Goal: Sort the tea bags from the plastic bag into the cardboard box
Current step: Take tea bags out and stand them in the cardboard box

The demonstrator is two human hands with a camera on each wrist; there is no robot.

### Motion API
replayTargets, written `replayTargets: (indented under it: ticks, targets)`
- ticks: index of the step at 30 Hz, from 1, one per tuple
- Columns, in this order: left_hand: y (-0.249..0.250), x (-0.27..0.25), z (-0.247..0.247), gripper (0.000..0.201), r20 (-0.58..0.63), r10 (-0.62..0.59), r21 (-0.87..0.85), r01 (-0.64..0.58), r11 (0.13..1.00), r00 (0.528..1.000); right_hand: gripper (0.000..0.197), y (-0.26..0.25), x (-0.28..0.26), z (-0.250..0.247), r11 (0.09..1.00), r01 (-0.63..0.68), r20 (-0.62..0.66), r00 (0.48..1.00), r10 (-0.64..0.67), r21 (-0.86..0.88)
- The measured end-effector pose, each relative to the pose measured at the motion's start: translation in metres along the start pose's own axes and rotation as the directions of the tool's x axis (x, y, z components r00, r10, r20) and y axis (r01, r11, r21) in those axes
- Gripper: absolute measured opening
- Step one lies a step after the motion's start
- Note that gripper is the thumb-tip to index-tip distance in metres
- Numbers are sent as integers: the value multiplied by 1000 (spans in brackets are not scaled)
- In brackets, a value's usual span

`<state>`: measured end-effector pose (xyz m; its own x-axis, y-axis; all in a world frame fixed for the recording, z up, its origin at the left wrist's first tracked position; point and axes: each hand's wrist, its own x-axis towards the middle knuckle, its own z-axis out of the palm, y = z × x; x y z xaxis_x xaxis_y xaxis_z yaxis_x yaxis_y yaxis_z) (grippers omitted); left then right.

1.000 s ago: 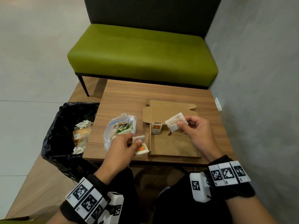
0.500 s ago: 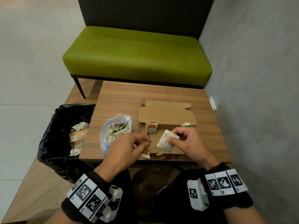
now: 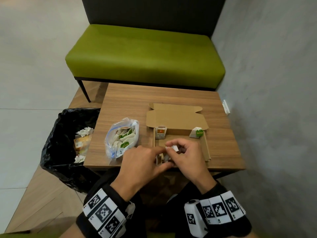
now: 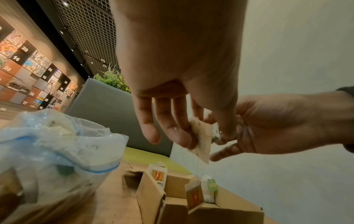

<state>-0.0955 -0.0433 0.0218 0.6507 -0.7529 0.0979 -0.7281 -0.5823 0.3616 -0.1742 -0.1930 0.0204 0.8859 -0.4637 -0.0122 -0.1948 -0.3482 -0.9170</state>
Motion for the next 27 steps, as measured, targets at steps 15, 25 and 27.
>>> replayTargets:
  ticks: [15,25,27]
  targets:
    - [-15,-11,-5,9,207,-205,-781,288,554,957,53,19,-9,-18,989,22,164,987,3,-149]
    - [-20,-12,-17,32,235,-147,-782,277,558,961,19,32,-11,-2,999,-20,342,939,33,-42]
    - [-21,-13,-18,38,216,-155,-773,266,575,964,15,33,-14,-3,998,-69,314,947,67,-5]
